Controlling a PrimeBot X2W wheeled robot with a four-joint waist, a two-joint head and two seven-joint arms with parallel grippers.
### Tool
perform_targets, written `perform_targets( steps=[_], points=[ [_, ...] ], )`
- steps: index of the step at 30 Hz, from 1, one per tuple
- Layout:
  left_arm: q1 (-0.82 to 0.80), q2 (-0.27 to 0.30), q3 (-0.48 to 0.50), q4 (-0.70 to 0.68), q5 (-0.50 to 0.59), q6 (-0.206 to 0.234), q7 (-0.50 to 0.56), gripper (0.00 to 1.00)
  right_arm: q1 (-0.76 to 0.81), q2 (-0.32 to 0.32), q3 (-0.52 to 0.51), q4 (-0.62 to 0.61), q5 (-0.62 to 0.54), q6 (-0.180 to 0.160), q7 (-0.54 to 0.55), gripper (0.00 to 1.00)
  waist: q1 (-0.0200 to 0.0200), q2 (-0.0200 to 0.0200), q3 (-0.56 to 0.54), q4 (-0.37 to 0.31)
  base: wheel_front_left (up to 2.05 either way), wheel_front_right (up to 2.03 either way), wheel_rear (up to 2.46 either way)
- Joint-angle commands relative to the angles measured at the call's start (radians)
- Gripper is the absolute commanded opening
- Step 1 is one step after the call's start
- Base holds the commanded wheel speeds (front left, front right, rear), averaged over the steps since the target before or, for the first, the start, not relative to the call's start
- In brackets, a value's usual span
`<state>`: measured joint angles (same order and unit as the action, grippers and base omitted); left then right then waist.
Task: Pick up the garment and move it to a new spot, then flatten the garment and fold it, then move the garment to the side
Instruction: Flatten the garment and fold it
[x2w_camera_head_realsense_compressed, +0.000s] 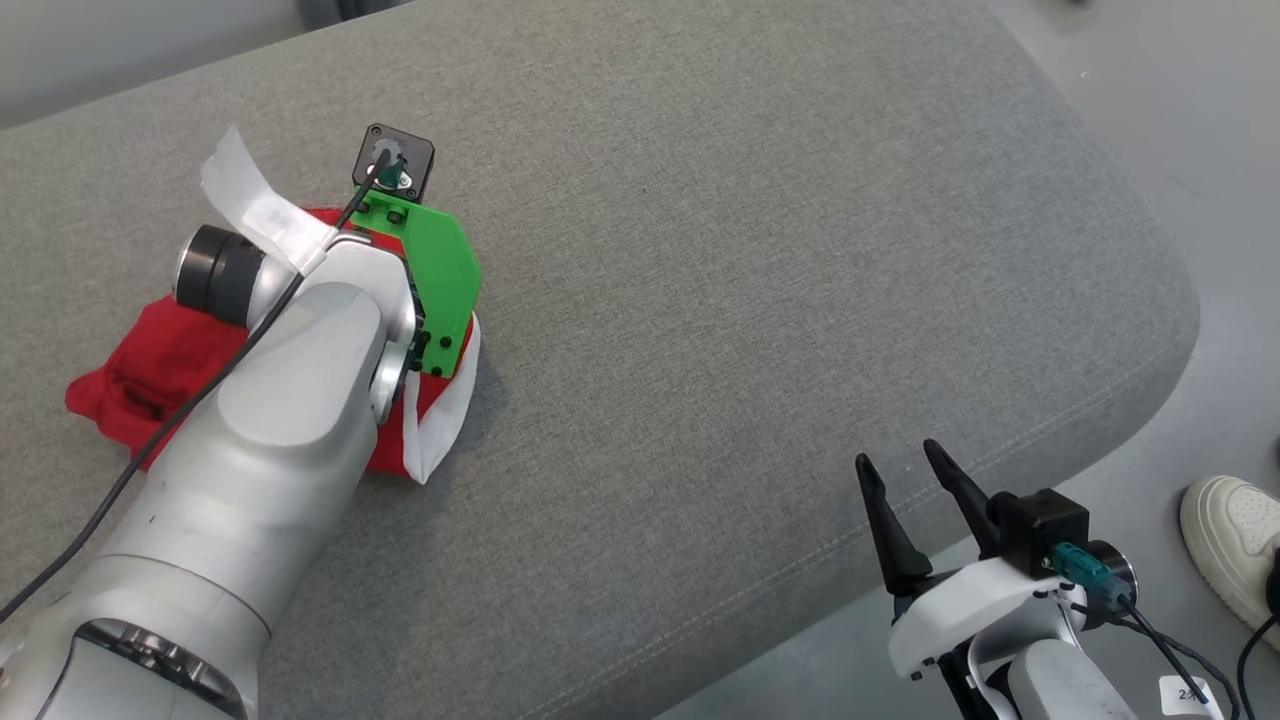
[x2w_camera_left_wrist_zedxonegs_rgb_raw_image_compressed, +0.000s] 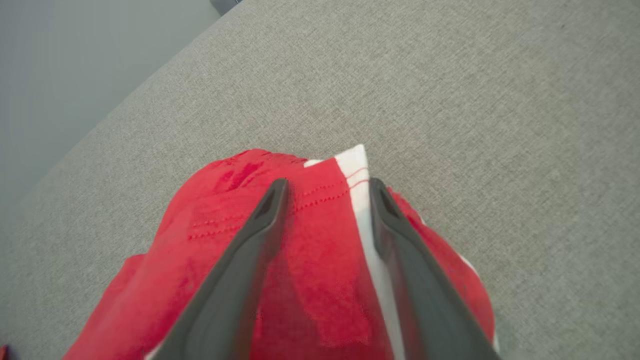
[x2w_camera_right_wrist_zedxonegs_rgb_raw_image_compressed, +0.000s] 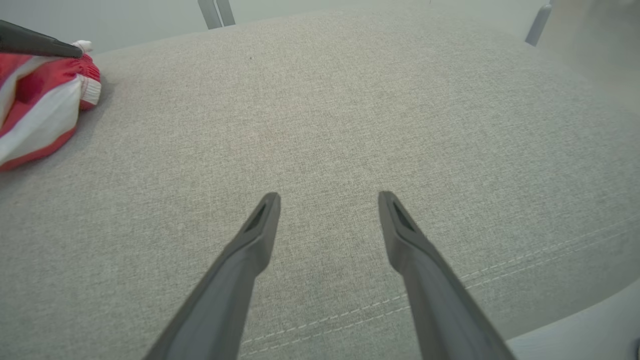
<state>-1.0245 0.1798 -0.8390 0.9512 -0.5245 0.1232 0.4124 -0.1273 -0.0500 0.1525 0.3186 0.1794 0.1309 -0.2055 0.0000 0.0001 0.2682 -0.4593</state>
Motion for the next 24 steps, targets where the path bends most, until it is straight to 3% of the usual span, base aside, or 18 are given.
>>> perform_targets(
  steps=[1, 2, 5, 15, 24],
  points=[
    [-0.01, 0.003, 0.004, 0.005, -0.009, 0.005, -0.013, 0.21, -0.012, -0.001, 0.004, 0.007, 0.006, 0.0, -0.009, 1.0, 0.0, -0.0001, 0.003, 0.005, 0.0, 0.0, 0.0],
    [-0.011, 0.002, 0.005, 0.006, -0.011, 0.005, -0.017, 0.07, -0.016, -0.001, 0.005, 0.01, 0.008, 0.0, -0.011, 1.0, 0.0, -0.0001, 0.004, 0.007, 0.0, 0.0, 0.0],
    [-0.012, -0.003, 0.009, 0.008, -0.018, 0.003, -0.034, 0.0, -0.02, -0.001, 0.007, 0.018, 0.01, 0.0, -0.015, 1.0, 0.0, -0.0001, 0.003, 0.012, 0.0, 0.0, 0.0],
    [-0.006, -0.019, 0.078, -0.03, -0.08, 0.02, -0.149, 0.0, -0.019, -0.001, -0.025, 0.028, -0.006, 0.0, -0.019, 1.0, 0.0, -0.0001, -0.016, 0.073, 0.0, 0.0, 0.0],
    [0.187, 0.05, 0.198, -0.19, -0.169, 0.095, -0.325, 0.0, 0.014, -0.001, -0.074, 0.018, -0.042, 0.0, 0.001, 1.0, 0.0, -0.0001, -0.086, 0.202, 0.0, 0.0, 0.0]
  ],
)
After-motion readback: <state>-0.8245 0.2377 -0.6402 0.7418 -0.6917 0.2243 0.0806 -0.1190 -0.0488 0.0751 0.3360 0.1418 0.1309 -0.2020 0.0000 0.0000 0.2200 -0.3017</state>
